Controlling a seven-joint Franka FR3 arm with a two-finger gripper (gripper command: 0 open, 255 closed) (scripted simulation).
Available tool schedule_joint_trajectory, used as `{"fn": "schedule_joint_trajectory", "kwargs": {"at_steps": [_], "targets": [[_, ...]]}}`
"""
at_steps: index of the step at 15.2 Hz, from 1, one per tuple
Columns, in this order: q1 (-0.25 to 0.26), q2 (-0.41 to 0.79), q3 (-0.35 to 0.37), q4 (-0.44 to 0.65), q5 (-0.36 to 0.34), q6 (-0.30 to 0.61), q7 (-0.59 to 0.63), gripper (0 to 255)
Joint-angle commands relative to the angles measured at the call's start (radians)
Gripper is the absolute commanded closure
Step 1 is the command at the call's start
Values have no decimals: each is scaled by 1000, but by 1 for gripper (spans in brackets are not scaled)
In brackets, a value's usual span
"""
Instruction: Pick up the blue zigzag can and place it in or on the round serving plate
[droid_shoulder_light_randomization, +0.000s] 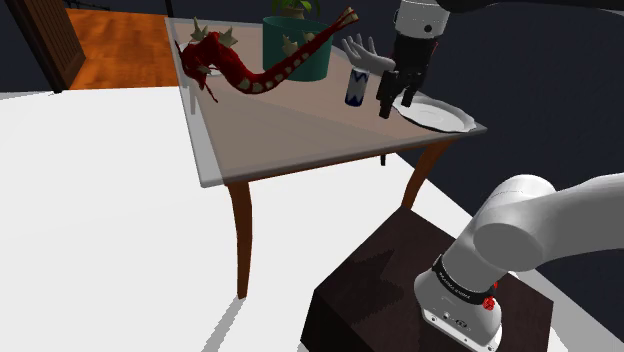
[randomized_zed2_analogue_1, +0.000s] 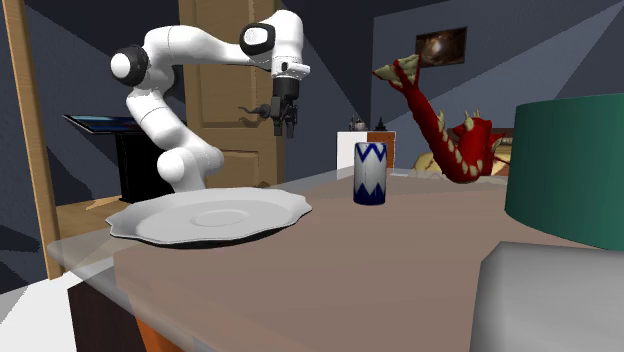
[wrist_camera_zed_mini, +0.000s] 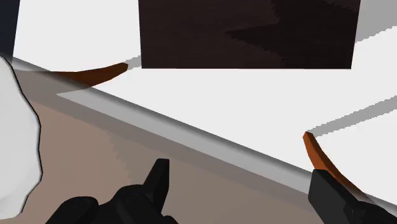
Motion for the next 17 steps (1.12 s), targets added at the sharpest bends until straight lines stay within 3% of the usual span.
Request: {"fn": "schedule_joint_trajectory", "kwargs": {"at_steps": [1, 9, 17], "targets": [[0, 0, 0, 0, 0, 0, 0, 0], [-43, 289, -80, 217, -79, 53, -104, 0], [-77, 591, -141, 512, -115, 49, -206, 0]]}}
